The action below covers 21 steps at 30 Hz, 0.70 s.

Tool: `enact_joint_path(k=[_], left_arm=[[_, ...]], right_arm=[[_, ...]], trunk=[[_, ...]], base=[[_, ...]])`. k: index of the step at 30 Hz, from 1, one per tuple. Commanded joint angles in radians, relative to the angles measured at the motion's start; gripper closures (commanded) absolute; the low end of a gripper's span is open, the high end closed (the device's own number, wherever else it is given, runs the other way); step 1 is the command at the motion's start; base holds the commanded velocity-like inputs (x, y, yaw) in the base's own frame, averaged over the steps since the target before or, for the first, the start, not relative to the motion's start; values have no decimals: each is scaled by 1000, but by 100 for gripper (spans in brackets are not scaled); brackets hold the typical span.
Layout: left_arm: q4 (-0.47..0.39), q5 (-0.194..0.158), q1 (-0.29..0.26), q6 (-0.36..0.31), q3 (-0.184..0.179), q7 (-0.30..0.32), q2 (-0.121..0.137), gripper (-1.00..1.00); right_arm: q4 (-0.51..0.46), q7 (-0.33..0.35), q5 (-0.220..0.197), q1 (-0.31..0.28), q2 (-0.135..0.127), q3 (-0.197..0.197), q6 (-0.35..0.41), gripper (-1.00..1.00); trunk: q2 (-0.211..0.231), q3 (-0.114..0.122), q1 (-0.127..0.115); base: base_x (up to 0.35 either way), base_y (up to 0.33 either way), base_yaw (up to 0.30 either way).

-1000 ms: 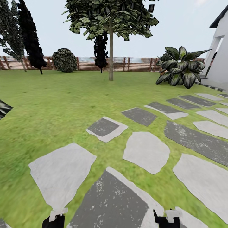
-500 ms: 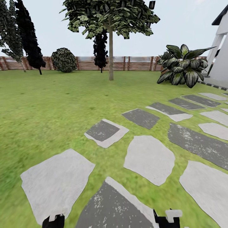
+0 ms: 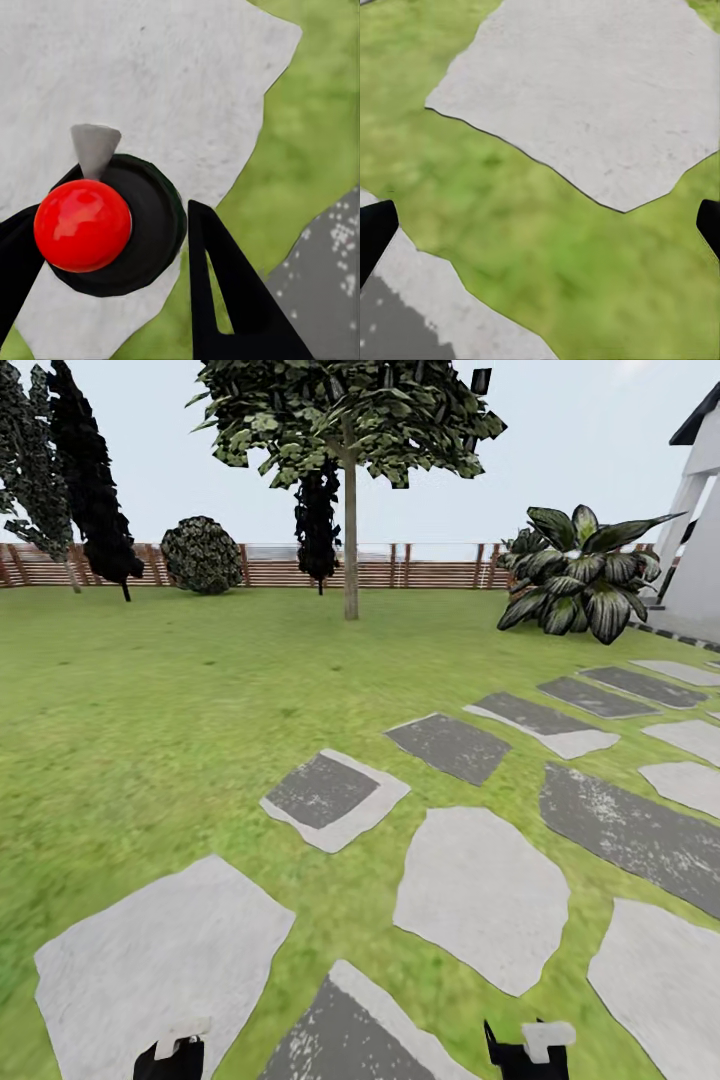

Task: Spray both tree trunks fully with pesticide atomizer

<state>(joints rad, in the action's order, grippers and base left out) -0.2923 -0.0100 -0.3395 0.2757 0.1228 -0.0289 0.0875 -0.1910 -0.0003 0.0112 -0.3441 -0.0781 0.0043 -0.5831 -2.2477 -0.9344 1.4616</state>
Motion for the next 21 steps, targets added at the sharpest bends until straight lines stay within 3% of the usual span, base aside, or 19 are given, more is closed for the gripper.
enact_joint_path(k=[1, 21], left_arm=[[1, -1, -1, 3, 0, -2, 0, 100], [1, -1, -1, 3, 0, -2, 0, 100]], right_arm=[[1, 0, 1, 0, 0, 0, -3, -100], [1, 0, 1, -1, -2, -1, -4, -100]], trunk=[[0, -1, 0], [0, -1, 0]], base=[[340, 0, 0], [340, 0, 0]])
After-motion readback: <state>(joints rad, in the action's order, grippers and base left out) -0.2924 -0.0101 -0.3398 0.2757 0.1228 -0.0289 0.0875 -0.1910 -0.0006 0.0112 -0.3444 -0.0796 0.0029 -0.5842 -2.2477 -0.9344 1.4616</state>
